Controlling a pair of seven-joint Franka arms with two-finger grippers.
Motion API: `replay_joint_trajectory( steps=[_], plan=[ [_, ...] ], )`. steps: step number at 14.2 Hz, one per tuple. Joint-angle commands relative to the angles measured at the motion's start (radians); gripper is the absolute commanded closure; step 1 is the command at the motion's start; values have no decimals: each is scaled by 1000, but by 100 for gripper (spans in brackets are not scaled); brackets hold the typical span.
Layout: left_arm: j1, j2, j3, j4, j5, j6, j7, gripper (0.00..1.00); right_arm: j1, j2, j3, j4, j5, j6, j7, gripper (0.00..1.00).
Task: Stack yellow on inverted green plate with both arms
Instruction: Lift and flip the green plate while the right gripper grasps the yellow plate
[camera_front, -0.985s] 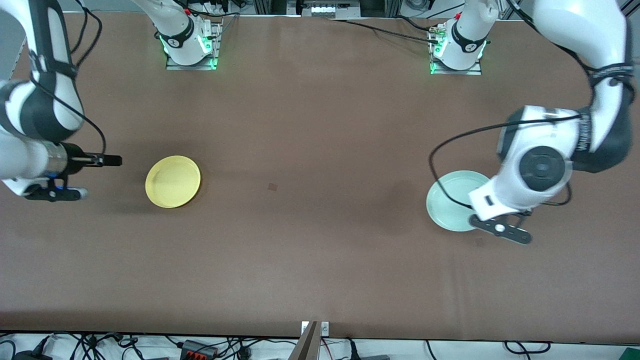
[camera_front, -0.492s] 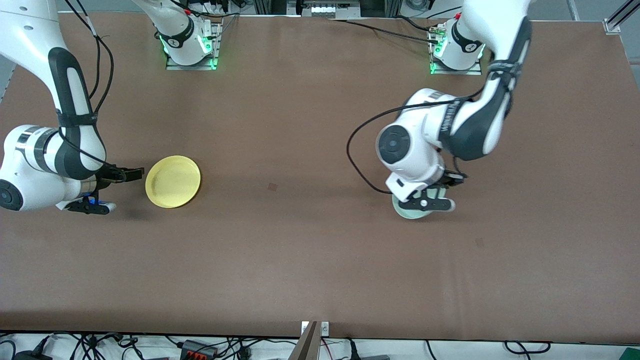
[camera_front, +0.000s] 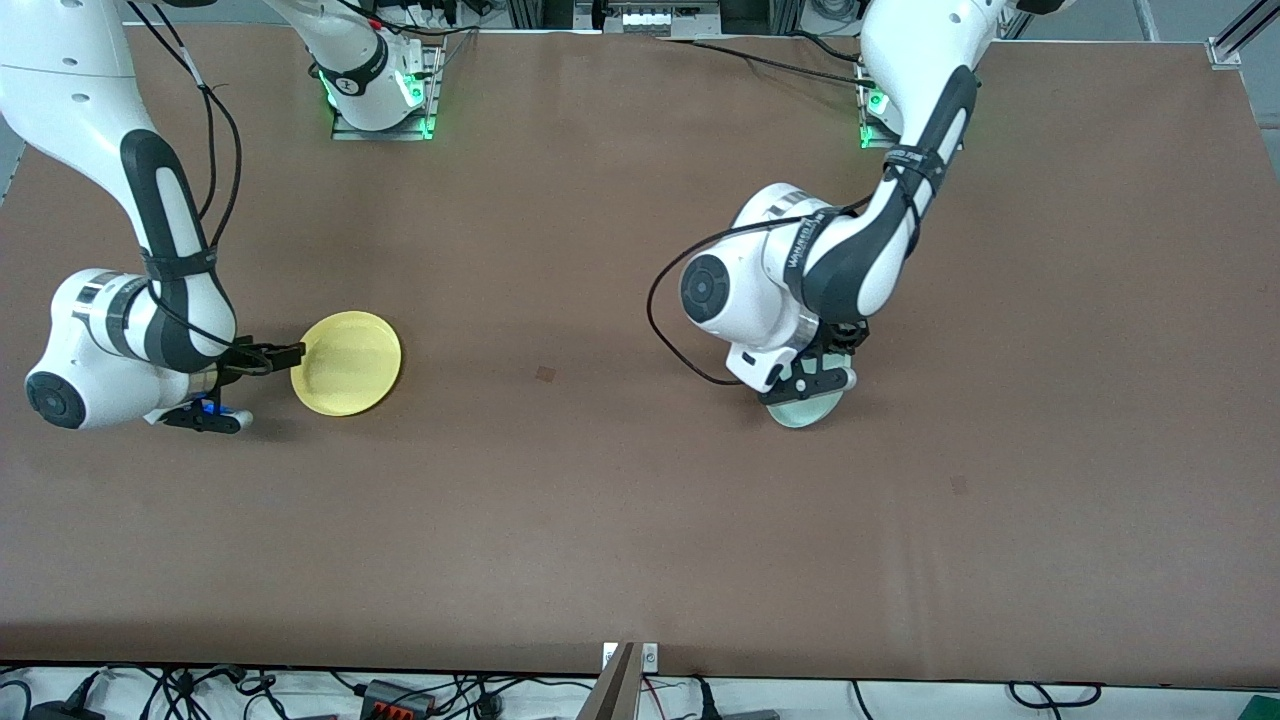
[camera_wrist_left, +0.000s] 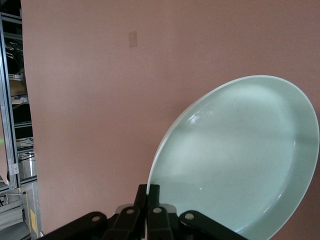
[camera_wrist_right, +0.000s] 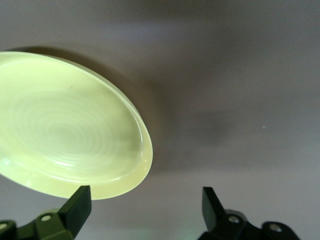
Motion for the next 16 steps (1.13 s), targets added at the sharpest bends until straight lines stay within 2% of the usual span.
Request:
replay_joint_trajectory(
  steps=[1,2,4,7,12,15,16],
  plan=[
    [-85,38,18,32,96,-71,-55,99,-5,15,6,-9,15,31,-11,6],
    [-99,49,17,31,115,-83,-86,99,-5,27,6,-9,15,37,-12,13],
    [-110,68,17,32,115,-83,-128,99,-5,41,6,-9,14,56,-12,17],
    [-128,81,18,32,115,-105,-161,99,0,48,6,-9,12,61,-12,29],
    [-145,91,8,34,109,-119,-233,99,8,58,7,-6,9,61,-12,39],
    [-171,121,6,34,112,-114,-272,99,8,61,7,-6,9,58,-12,53],
    [-171,121,6,34,106,-104,-289,96,8,61,7,-6,10,56,-12,60]
  ],
)
